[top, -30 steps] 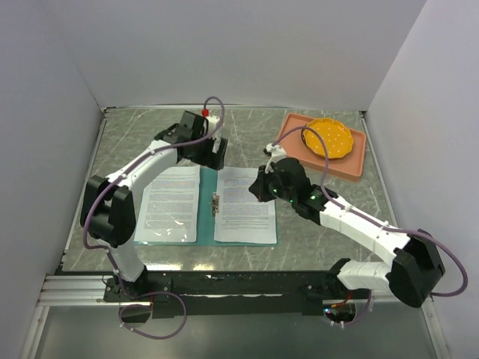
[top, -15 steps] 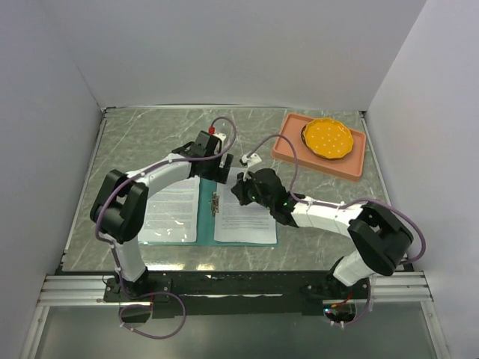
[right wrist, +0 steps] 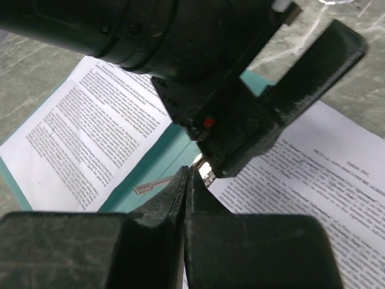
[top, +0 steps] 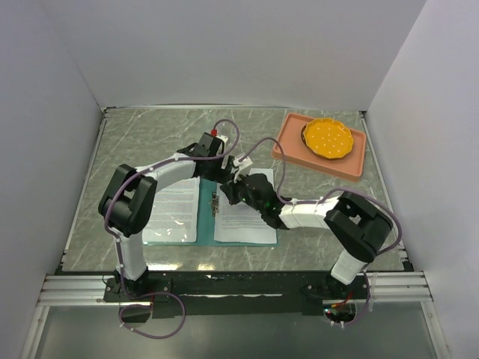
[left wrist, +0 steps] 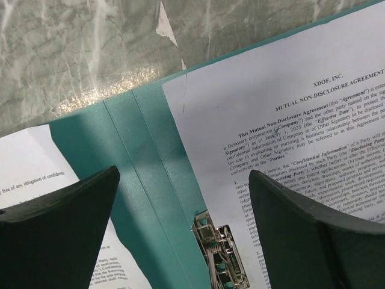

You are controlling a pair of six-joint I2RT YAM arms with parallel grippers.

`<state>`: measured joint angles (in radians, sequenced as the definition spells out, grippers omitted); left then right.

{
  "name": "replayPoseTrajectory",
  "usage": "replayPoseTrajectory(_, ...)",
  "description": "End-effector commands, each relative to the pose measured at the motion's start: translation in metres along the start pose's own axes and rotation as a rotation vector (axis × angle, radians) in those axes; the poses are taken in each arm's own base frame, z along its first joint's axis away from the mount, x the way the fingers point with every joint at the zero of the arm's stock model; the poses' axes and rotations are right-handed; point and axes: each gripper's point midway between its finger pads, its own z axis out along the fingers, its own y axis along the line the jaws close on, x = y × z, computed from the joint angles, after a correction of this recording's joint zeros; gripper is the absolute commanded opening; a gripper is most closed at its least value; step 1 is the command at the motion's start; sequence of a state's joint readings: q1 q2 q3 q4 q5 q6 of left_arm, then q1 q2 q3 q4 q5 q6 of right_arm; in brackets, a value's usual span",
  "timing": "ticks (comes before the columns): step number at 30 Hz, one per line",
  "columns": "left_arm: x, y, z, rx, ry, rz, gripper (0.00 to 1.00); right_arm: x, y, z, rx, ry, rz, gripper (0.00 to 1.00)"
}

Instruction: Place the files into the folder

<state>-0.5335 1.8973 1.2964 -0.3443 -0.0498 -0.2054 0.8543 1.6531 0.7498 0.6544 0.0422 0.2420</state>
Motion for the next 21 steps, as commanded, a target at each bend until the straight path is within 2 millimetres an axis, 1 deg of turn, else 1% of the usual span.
replayPoseTrajectory(1,-0.014,-0.008,0.007,0.022,-0.035,-0.022,0.96,-0.021,0.017,0.012,-0.040,-0.093,0.001,0.00)
replayPoseTrajectory(3,-0.010,-0.008,0.010,0.023,-0.024,-0.028,0.96,-0.017,0.021,0.016,-0.046,-0.088,0.006,0.00)
replayPoseTrajectory(7,-0.004,-0.009,0.014,0.029,-0.007,-0.030,0.96,-0.014,0.025,0.022,-0.055,-0.084,0.012,0.00)
replayPoseTrajectory(15,0.008,-0.005,0.022,-0.007,0.021,-0.015,0.96,-0.010,0.029,0.032,-0.067,-0.075,0.025,0.00)
replayPoseTrajectory(16,0.014,-0.003,0.024,-0.016,0.036,-0.012,0.96,-0.010,0.029,0.033,-0.069,-0.075,0.028,0.00)
replayPoseTrajectory(21,0.026,-0.001,0.028,-0.044,0.063,0.004,0.96,-0.004,0.031,0.039,-0.082,-0.068,0.045,0.00)
